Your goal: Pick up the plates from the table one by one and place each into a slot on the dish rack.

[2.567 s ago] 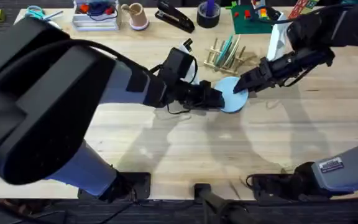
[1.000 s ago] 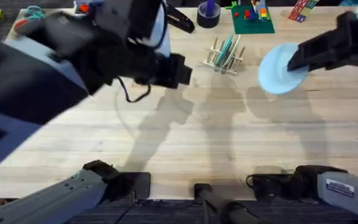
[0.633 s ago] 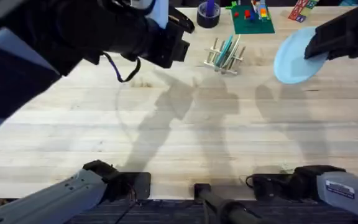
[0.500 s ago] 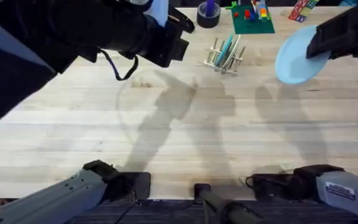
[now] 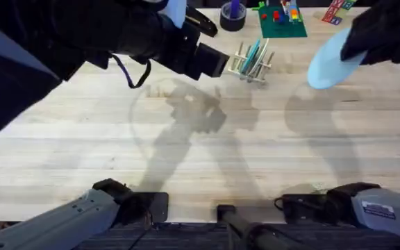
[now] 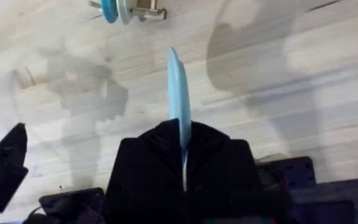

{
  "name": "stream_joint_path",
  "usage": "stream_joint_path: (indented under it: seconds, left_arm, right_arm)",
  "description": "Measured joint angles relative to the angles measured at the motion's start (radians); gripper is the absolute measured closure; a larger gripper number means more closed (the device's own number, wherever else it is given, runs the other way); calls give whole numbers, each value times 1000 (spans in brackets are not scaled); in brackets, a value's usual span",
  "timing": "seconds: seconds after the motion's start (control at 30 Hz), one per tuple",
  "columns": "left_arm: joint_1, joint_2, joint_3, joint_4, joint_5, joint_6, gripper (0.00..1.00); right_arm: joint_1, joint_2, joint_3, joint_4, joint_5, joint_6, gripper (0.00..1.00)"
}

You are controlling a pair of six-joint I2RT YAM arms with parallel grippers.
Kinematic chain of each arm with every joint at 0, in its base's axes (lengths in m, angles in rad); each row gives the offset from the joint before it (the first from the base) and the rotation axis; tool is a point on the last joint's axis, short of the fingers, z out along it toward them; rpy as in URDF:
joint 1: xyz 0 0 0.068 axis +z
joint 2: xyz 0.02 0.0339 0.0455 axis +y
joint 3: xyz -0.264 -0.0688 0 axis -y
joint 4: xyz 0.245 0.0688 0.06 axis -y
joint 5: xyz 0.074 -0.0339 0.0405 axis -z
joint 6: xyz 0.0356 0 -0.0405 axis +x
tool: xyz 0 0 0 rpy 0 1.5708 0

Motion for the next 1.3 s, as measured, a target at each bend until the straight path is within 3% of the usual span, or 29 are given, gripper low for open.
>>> stream_joint_path:
  seconds: [0.3,0.73,1.3]
  left_arm:
    - [0,0,0,0,-1,2,6]
    - [0,0,0,0,-1,2,7]
    - [0,0,0,0,-2,6,8]
  right_arm:
    - [108,104,111,-47,82,176,970]
    - [192,282,356,-50,101,251,969]
    - [209,351,386,-44,104,256,969]
